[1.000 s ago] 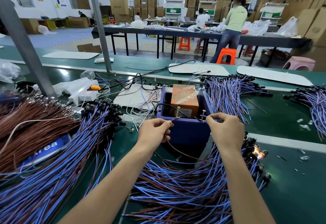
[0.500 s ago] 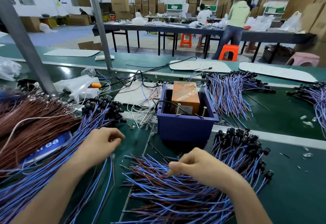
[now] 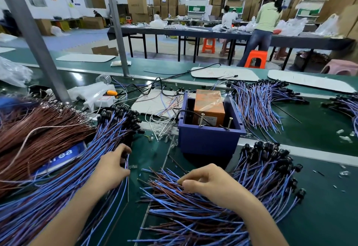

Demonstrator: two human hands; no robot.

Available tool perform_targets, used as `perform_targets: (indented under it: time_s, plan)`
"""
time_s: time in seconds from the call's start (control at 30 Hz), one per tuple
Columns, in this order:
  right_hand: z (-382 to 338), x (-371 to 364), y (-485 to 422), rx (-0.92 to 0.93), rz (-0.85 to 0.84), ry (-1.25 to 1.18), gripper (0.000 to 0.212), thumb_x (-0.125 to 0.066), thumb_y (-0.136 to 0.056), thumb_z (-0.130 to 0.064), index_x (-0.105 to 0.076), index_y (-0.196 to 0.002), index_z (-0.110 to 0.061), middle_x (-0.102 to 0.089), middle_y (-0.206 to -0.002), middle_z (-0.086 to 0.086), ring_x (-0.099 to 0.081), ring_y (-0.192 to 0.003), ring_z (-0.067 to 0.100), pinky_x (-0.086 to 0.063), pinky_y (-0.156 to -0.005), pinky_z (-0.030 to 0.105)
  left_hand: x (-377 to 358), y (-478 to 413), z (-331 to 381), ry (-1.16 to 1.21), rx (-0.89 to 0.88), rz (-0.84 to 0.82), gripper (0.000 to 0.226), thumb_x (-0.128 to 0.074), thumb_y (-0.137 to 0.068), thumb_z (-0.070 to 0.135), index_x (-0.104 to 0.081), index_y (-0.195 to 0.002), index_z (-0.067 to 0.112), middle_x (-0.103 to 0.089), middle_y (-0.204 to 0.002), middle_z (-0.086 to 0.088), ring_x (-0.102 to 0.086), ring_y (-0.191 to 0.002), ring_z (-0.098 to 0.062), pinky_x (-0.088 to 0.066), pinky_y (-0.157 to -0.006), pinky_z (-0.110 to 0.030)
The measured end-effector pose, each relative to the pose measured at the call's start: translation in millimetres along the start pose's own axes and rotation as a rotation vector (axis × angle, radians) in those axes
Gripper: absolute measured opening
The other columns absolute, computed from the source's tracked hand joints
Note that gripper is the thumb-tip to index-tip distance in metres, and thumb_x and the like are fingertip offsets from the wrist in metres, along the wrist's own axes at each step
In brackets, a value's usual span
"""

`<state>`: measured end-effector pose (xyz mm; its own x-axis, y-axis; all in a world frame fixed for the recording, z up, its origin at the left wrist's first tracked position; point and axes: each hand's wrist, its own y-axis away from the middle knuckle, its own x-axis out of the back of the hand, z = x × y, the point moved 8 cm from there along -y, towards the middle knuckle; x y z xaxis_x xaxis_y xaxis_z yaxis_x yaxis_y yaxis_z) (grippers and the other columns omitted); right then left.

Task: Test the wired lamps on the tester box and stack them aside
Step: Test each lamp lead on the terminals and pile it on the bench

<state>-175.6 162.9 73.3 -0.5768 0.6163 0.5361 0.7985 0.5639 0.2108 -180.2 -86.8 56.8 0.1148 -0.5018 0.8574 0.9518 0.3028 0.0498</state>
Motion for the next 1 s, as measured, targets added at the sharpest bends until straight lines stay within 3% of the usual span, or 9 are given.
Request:
perform_targets:
  time_s: [0.1,0.2,0.33,0.47,0.6,0.77,0.83,0.9,1.0]
  plan:
    - [-3.5,6.2,-4.4,0.034,0.110,-0.119,0.016,-0.060,-0.092,-0.029,-0.075,-0.098,-0.026,-0.075,-0.083,-0.007,-0.067,-0.078,0.000,-0.053,-0.077,0.017,21.3,7.4,4.3,0.361,0.064,0.052,0.028,-0.065,-0.084,0.004,-0.055,-0.099,0.025,-0.070,-0.082,-0.003,-0.045,-0.051,-0.017,-0.035,-0.051,-0.026]
    - [-20.4,-2.1,-13.0,0.064,0.186,-0.363,0.019,-0.057,-0.094,-0.028,-0.075,-0.093,-0.022,-0.075,-0.083,-0.002,-0.068,-0.075,0.010,-0.057,-0.075,0.029,37.8,25.7,32.9,0.690,0.018,0.077,0.023,-0.060,-0.085,-0.005,-0.061,-0.091,0.017,-0.072,-0.077,-0.005,-0.058,-0.070,-0.020,-0.042,-0.064,-0.029]
    - [-34.8,-10.6,-21.0,0.066,0.276,-0.770,0.024,-0.055,-0.095,-0.030,-0.074,-0.085,-0.018,-0.074,-0.081,0.002,-0.062,-0.058,0.012,-0.044,-0.044,0.021,19.5,59.0,89.9,0.744,-0.180,-0.117,0.018,-0.063,-0.082,-0.008,-0.064,-0.086,0.009,-0.073,-0.076,-0.004,-0.064,-0.065,-0.007,-0.049,-0.058,-0.014]
    - [-21.6,11.0,-15.3,0.031,0.427,-1.027,0.023,-0.052,-0.096,-0.025,-0.068,-0.094,-0.009,-0.075,-0.083,0.006,-0.052,-0.045,0.006,-0.041,-0.043,0.017,-8.0,71.1,100.5,0.885,-0.118,-0.180,0.006,-0.059,-0.089,-0.001,-0.059,-0.091,0.004,-0.068,-0.066,-0.009,-0.058,-0.050,-0.016,-0.049,-0.048,-0.022]
    - [12.4,62.6,1.9,0.000,0.554,-1.167,0.028,-0.047,-0.098,-0.027,-0.064,-0.097,-0.005,-0.064,-0.063,0.003,-0.045,-0.040,0.007,-0.037,-0.037,0.017,-15.3,74.3,100.9,0.782,-0.197,-0.288,0.012,-0.060,-0.091,0.008,-0.070,-0.086,0.011,-0.069,-0.066,-0.009,-0.040,-0.037,-0.011,-0.032,-0.037,-0.016]
    - [62.3,142.6,33.7,-0.186,0.796,-0.745,0.025,-0.052,-0.098,-0.023,-0.068,-0.101,-0.004,-0.050,-0.051,-0.004,-0.036,-0.034,0.002,-0.030,-0.033,0.015,1.9,67.2,85.9,0.624,-0.257,-0.334,0.014,-0.066,-0.086,0.014,-0.076,-0.080,0.022,-0.071,-0.067,-0.008,-0.035,-0.043,-0.010,-0.027,-0.041,-0.017]
    - [70.6,165.3,46.1,-0.249,0.903,-0.426,0.029,-0.055,-0.096,-0.019,-0.065,-0.103,0.006,-0.050,-0.053,0.000,-0.038,-0.039,0.006,-0.036,-0.044,0.021,7.7,65.0,80.9,0.582,-0.269,-0.347,0.013,-0.069,-0.083,0.014,-0.076,-0.079,0.024,-0.070,-0.065,-0.006,-0.038,-0.042,-0.007,-0.029,-0.041,-0.015]
    - [65.8,174.4,54.0,-0.289,0.944,-0.042,0.032,-0.056,-0.095,-0.017,-0.061,-0.118,0.004,-0.059,-0.063,0.008,-0.049,-0.052,0.017,-0.041,-0.062,0.031,15.2,61.7,78.1,0.602,-0.260,-0.289,0.011,-0.071,-0.080,0.014,-0.076,-0.077,0.023,-0.069,-0.061,-0.004,-0.046,-0.043,-0.006,-0.036,-0.042,-0.014]
    - [49.7,163.4,56.1,-0.404,0.883,0.417,0.045,-0.054,-0.097,-0.025,-0.046,-0.139,-0.010,-0.066,-0.092,0.020,-0.062,-0.080,0.033,-0.045,-0.071,0.038,18.6,57.1,83.8,0.751,-0.228,-0.208,0.004,-0.074,-0.075,0.015,-0.076,-0.076,0.018,-0.070,-0.066,-0.009,-0.056,-0.051,-0.009,-0.047,-0.050,-0.016]
